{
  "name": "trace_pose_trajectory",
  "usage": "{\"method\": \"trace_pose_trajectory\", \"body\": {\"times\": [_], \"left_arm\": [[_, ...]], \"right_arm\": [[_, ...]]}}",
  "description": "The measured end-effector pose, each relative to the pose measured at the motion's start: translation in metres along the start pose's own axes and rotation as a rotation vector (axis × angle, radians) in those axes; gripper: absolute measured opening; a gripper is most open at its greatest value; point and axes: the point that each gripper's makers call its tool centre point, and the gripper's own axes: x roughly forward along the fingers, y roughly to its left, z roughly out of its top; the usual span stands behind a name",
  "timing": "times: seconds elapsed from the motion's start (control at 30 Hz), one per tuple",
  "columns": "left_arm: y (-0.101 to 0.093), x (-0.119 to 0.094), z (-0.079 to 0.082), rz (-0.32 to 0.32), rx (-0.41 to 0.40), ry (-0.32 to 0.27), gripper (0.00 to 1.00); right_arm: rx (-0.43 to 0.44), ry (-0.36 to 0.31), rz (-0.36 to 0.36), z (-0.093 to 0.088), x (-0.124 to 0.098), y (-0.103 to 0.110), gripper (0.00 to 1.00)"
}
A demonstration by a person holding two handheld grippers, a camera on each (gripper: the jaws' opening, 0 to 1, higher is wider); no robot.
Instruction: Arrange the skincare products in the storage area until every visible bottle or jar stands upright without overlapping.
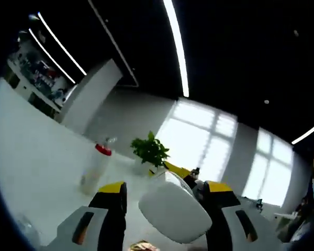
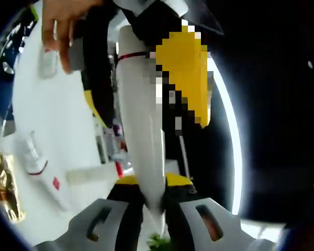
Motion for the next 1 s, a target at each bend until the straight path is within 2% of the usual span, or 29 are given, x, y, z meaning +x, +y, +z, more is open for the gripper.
{"method": "trace_pose_trajectory", "body": {"times": [0.13, 0.23, 0.33, 0.4, 0.53, 0.67, 0.8, 0.87, 1.0], "left_arm": [[0.002, -0.001, 0.001, -0.003, -0.046, -0.046, 0.56], [-0.003, 0.0, 0.002, -0.048, -0.12, -0.076, 0.52], [-0.003, -0.001, 0.0, -0.065, -0.144, -0.077, 0.42], [-0.004, -0.002, -0.004, -0.082, -0.145, -0.062, 0.34], [-0.01, -0.007, -0.02, -0.124, -0.176, 0.017, 0.33], [-0.015, -0.008, -0.025, -0.124, -0.198, 0.039, 0.31], [-0.018, -0.012, -0.029, -0.143, -0.225, 0.062, 0.26], [-0.02, -0.014, -0.029, -0.136, -0.202, 0.054, 0.25], [-0.014, -0.015, -0.025, -0.115, -0.178, 0.035, 0.24]], "right_arm": [[-0.032, -0.004, -0.007, 0.002, 0.0, 0.001, 0.12], [-0.071, -0.021, -0.019, 0.005, 0.0, 0.001, 0.12], [-0.107, -0.035, -0.03, 0.01, -0.002, 0.0, 0.13], [-0.128, -0.042, -0.032, 0.013, -0.003, 0.0, 0.13], [-0.147, -0.06, -0.045, 0.017, -0.005, -0.003, 0.14], [-0.154, -0.061, -0.062, 0.019, -0.005, -0.006, 0.15], [-0.127, -0.092, -0.082, 0.023, -0.006, -0.012, 0.21], [-0.093, -0.104, -0.067, 0.023, -0.004, -0.01, 0.24], [0.086, -0.105, 0.007, 0.017, 0.0, -0.001, 0.31]]}}
